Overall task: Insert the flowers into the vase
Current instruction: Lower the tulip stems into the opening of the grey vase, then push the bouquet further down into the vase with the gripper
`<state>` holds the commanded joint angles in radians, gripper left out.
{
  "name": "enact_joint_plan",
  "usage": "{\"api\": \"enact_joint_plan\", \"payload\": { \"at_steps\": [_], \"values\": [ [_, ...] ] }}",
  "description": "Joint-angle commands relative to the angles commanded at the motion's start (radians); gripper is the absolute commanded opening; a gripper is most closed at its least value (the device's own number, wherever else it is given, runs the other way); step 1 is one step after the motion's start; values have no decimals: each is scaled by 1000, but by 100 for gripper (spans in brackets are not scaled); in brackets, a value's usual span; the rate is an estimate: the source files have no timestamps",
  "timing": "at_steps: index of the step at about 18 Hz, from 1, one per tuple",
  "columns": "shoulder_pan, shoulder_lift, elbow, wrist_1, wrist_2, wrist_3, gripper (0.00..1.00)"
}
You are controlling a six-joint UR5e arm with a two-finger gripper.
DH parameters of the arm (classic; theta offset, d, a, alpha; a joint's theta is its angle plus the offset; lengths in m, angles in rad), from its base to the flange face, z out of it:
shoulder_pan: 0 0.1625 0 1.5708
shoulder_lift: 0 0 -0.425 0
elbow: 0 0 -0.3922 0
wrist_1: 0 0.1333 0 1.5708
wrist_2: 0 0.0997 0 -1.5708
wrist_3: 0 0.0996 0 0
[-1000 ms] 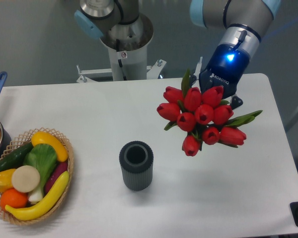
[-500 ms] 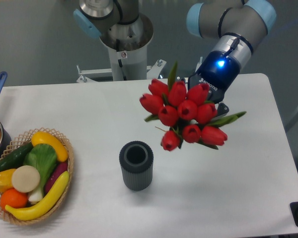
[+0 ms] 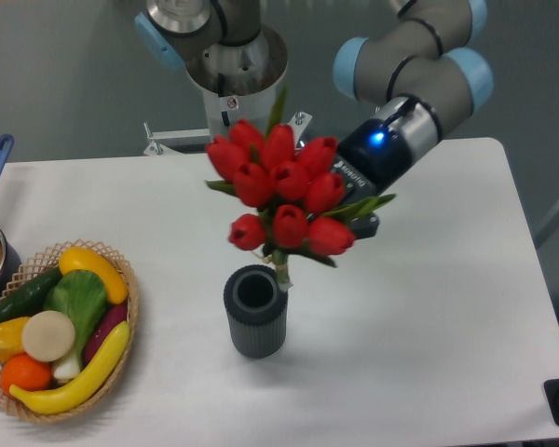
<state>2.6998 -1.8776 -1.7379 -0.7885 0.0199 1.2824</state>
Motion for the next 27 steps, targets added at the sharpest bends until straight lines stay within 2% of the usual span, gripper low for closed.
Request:
{"api": "enact_joint_plan", "payload": {
  "at_steps": [6, 10, 15, 17, 21, 27],
  "values": [
    [0, 2, -51, 0, 5, 2, 26],
    [0, 8, -112, 2, 8, 6, 26],
    [5, -6, -153, 5, 12, 26, 26],
    [5, -9, -157, 2, 14, 50, 26],
    [17, -23, -170, 3, 95, 54, 26],
    [18, -46, -176, 3, 109, 60, 26]
  ]
}}
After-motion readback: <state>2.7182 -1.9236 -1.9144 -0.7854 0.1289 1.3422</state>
